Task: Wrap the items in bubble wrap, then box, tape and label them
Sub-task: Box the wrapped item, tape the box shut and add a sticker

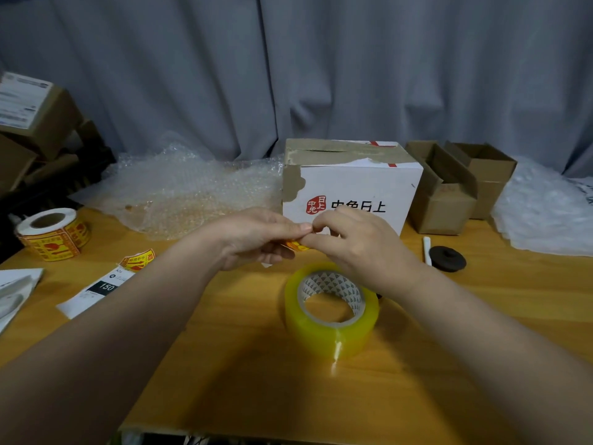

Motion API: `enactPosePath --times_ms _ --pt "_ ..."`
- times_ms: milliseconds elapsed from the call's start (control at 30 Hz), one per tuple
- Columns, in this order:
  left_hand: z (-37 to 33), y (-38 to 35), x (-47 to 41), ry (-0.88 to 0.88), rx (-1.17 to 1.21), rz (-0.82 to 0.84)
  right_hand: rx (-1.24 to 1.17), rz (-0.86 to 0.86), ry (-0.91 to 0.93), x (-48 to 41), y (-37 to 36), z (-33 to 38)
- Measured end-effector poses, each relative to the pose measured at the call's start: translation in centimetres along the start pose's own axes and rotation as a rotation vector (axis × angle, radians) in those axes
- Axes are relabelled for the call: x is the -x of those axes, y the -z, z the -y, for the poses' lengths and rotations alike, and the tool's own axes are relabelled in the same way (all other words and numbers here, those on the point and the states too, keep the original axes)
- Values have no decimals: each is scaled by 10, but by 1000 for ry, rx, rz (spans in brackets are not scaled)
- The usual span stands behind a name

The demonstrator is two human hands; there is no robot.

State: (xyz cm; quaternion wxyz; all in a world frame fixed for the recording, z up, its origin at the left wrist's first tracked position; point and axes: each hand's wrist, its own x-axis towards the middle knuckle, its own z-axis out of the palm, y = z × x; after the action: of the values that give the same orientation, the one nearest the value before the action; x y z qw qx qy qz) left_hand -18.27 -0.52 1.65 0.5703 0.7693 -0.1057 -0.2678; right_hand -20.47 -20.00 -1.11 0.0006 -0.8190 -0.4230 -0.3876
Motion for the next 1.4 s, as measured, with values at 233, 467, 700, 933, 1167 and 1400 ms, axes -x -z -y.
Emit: enactPosePath --times_ms 233,467,700,933,1167,1400 --pt "-4 -6 -9 13 -67 -44 62 -2 66 13 9 -8" --pt "-12 -32 -30 -106 -271 -309 70 168 -172 29 10 -26" --pt "-6 -57 -62 -288 -214 -502 -684 278 -901 35 13 -42" --pt "-5 -66 -69 -405 -79 -361 -849 -151 -1334 21 -3 -41" --pt "-10 -50 -68 -561 -440 -549 -1087 -418 -1325 5 -18 -44" --pt "-38 -25 -82 -602 -962 -883 -863 -472 -1314 -7 -29 -70"
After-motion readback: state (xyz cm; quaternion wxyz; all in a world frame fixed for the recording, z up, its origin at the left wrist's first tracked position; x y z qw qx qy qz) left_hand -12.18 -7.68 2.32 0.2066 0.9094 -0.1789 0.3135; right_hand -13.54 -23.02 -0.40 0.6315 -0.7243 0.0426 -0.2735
